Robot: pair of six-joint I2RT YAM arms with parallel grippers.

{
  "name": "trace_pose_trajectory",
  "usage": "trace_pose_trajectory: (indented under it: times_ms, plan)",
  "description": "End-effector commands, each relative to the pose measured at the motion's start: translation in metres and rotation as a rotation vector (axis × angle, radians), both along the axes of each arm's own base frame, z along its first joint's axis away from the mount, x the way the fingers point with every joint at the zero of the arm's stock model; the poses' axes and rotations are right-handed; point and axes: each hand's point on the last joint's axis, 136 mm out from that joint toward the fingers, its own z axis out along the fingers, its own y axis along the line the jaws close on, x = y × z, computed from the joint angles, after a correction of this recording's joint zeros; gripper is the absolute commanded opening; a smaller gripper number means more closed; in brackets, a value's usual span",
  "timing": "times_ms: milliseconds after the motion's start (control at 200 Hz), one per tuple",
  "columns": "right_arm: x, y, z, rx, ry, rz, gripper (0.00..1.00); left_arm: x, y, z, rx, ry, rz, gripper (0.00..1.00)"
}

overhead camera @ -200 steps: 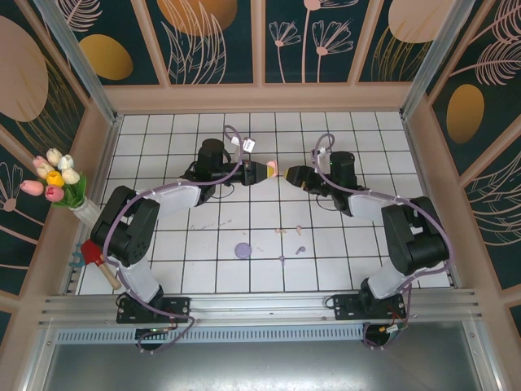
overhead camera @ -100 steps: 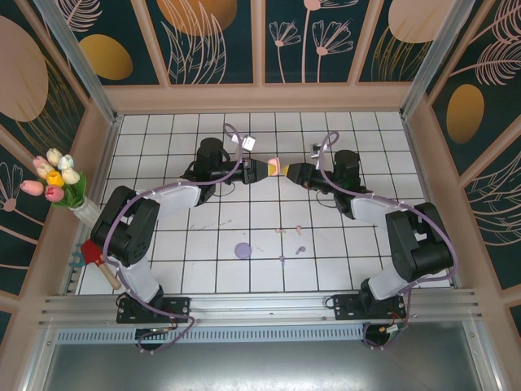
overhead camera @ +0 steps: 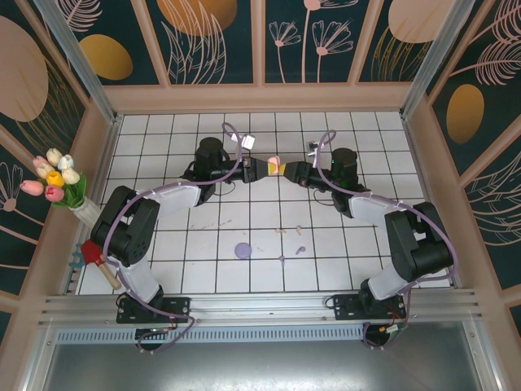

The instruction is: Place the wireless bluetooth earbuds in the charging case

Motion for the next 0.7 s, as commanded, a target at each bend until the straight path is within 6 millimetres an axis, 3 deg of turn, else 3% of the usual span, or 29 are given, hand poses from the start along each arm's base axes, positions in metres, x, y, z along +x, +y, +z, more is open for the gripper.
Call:
trace_pose_trajectory:
  times_ms: [0, 696]
  plan:
    - [0.007, 0.006, 0.011, 0.016, -0.035, 0.011, 0.36, -0.003, -0.002, 0.005, -0.026, -0.022, -0.024, 0.03]
    - [0.019, 0.018, 0.000, 0.004, 0.000, 0.033, 0.27, -0.005, -0.002, 0.005, -0.036, -0.019, -0.023, 0.03]
